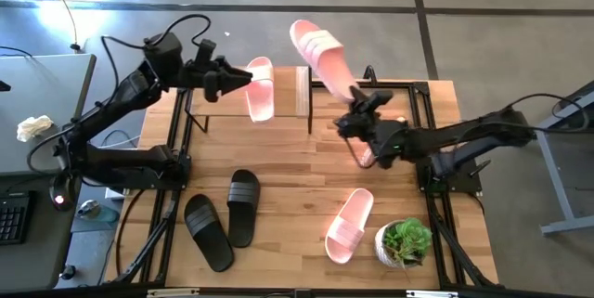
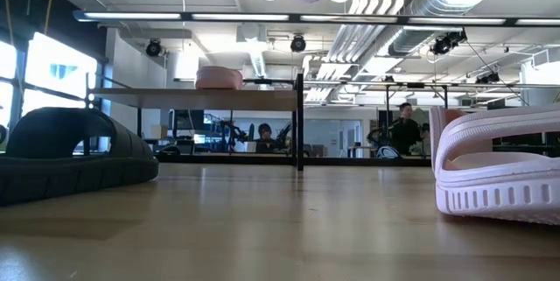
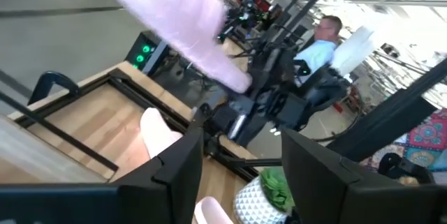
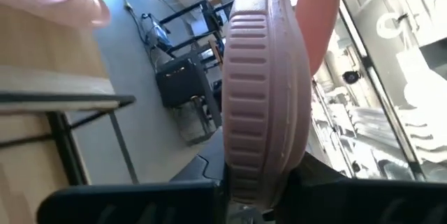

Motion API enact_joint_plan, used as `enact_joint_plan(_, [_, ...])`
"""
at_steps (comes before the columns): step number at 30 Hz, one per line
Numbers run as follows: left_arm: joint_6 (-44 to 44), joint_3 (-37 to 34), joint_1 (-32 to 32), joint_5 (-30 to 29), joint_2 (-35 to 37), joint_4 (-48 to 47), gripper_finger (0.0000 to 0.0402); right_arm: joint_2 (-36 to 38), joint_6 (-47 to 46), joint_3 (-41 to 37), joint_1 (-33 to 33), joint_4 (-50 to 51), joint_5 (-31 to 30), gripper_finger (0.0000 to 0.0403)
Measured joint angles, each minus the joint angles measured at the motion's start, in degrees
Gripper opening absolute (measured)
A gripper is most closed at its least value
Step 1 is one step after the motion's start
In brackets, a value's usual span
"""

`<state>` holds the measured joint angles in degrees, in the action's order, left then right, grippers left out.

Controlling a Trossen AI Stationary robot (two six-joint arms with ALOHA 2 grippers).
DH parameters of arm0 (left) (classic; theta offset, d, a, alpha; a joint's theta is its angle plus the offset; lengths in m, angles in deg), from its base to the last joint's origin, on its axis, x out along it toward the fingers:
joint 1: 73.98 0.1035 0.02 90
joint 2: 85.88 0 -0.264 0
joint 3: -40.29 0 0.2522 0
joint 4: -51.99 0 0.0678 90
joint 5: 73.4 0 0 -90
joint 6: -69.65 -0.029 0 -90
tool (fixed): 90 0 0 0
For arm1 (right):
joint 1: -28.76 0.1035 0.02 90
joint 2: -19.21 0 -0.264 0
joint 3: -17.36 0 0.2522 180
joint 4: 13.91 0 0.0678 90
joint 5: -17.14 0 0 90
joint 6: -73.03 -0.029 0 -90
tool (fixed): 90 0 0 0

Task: Pick and place slides into the shelf
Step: Put the pink slide on the shelf

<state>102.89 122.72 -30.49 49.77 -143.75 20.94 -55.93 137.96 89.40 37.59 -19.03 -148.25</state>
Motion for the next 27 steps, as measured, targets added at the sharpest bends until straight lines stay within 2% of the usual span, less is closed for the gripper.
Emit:
enact_joint_plan(2, [-0.02,0.0,-0.02,0.21,1.04,-1.21,0.0171,-4.08,-3.55,2.87,-0.81,-1.06,-0.71,0.0035])
enact_joint_plan(7, [-1.3,0.0,0.0,0.21,2.81,-4.93,0.0168,-13.81,-10.65,13.58,-3.12,-0.91,-6.94,0.0037])
enact_joint_plan(13, [-2.87,-0.04,0.0,0.24,3.84,-9.41,0.0168,-23.48,-11.07,25.98,-2.56,1.09,-10.24,0.004])
enact_joint_plan(17, [-3.5,-0.04,0.0,0.24,4.08,-9.89,0.0168,-28.96,-13.64,32.21,-1.38,7.68,-12.4,0.0041])
enact_joint_plan(21, [-5.7,-0.07,0.0,0.24,4.59,-9.68,0.0168,-33.28,-16.01,34.95,-1.29,12.04,-14.64,0.0042])
enact_joint_plan(27, [-7.51,-0.07,0.0,1.12,5.59,-9.87,0.0168,-36.3,-16.23,35.41,-1.29,11.95,-14.57,0.0042])
